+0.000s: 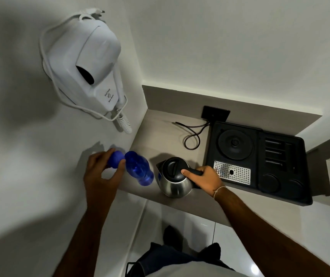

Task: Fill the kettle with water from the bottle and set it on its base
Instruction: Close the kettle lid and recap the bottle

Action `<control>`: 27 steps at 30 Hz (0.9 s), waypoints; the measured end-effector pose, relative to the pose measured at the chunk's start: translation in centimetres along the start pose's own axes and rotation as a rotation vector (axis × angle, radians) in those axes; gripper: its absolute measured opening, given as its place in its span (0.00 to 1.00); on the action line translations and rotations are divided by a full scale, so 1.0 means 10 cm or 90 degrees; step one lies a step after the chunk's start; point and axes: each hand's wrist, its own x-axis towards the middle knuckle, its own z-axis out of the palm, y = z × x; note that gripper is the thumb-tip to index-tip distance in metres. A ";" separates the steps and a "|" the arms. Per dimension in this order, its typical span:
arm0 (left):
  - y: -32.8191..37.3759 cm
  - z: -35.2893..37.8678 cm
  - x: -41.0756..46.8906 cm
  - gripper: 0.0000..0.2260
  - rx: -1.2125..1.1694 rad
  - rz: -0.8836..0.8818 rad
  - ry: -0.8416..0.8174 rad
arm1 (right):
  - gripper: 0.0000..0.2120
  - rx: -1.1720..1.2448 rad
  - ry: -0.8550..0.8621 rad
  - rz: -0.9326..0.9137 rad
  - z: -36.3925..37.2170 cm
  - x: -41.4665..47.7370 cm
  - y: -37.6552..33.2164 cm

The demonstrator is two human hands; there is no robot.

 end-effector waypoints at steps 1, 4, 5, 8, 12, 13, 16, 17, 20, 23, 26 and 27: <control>0.04 -0.01 0.07 0.23 0.014 0.022 -0.050 | 0.41 0.002 0.001 -0.001 0.00 0.01 0.01; 0.18 0.02 0.24 0.25 0.036 -0.073 -0.213 | 0.41 0.010 -0.001 -0.006 0.00 0.02 0.02; 0.20 0.03 0.27 0.25 0.046 -0.102 -0.244 | 0.41 0.010 -0.003 -0.010 0.00 0.02 0.02; 0.23 0.04 0.38 0.26 0.095 -0.137 -0.279 | 0.40 0.007 -0.002 -0.010 -0.01 0.01 0.01; 0.33 0.07 0.52 0.27 0.205 -0.150 -0.340 | 0.39 0.006 -0.010 -0.012 -0.02 0.02 0.03; 0.36 0.07 0.55 0.27 0.230 -0.141 -0.352 | 0.38 0.006 -0.011 -0.012 -0.02 0.02 0.03; 0.45 0.06 0.64 0.26 0.277 -0.115 -0.387 | 0.35 0.009 -0.017 -0.007 -0.02 0.01 0.02; 0.47 0.05 0.67 0.25 0.283 -0.113 -0.401 | 0.35 0.010 -0.019 -0.005 -0.02 0.01 0.01; 0.48 0.03 0.73 0.24 0.254 -0.111 -0.442 | 0.39 0.019 -0.025 -0.005 -0.03 0.00 -0.02; 0.48 0.01 0.74 0.24 0.215 -0.084 -0.466 | 0.45 0.024 -0.025 -0.009 -0.03 -0.02 -0.03; 0.50 0.04 0.72 0.28 0.202 -0.054 -0.495 | 0.45 0.022 -0.020 -0.010 -0.04 -0.03 -0.03; 0.49 0.05 0.72 0.29 0.195 -0.054 -0.499 | 0.45 0.022 -0.019 -0.009 -0.04 -0.03 -0.02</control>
